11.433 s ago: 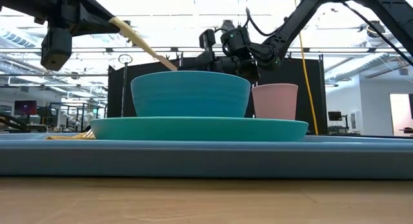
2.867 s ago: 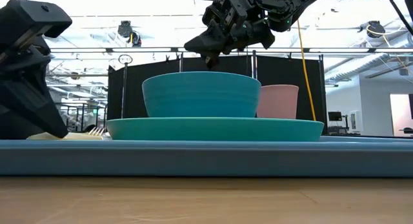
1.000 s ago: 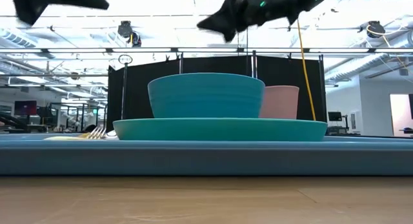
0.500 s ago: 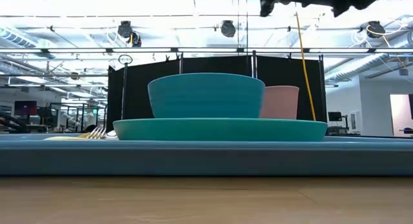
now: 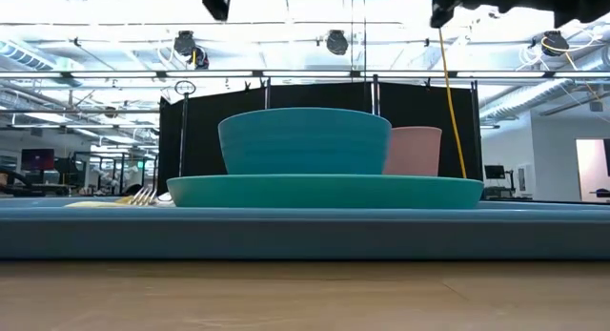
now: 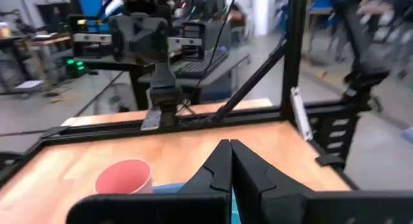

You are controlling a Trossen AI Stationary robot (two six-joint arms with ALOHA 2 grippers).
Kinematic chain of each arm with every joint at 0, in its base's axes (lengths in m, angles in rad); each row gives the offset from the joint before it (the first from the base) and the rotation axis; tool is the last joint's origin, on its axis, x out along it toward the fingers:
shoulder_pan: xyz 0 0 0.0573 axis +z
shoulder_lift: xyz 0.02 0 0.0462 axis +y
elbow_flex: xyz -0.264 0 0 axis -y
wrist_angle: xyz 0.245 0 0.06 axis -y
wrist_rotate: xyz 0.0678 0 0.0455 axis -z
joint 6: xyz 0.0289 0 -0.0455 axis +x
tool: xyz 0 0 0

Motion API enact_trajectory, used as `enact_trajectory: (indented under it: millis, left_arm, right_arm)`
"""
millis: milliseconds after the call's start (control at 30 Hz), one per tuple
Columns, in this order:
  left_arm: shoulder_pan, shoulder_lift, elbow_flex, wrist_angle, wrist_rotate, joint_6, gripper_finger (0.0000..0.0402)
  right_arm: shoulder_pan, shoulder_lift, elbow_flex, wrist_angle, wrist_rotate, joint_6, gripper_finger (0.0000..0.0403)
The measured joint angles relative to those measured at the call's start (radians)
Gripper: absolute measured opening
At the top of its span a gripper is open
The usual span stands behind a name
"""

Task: Set up tray
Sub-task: Return to Home Position

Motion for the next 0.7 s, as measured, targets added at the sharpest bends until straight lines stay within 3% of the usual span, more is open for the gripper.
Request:
enact_trajectory:
  millis: [133,267,533,700]
  left_arm:
    - [0.088,-0.038,-0.143,0.198,0.141,-0.031,0.0001]
    - [0.138,-0.118,-0.279,0.305,0.169,-0.008,0.0001]
    - [0.194,-0.394,-0.458,0.268,0.166,-0.036,0.0001]
    - [0.195,-0.604,-0.532,0.160,0.145,-0.020,0.0002]
  right_arm:
    - [0.040,-0.055,-0.046,-0.003,0.104,-0.048,0.0000]
    - [0.064,-0.088,-0.078,0.000,0.178,-0.066,0.0000]
    - [0.067,-0.138,-0.103,0.001,0.173,-0.043,0.0000]
    - [0.067,-0.185,-0.123,0.000,0.173,-0.043,0.0000]
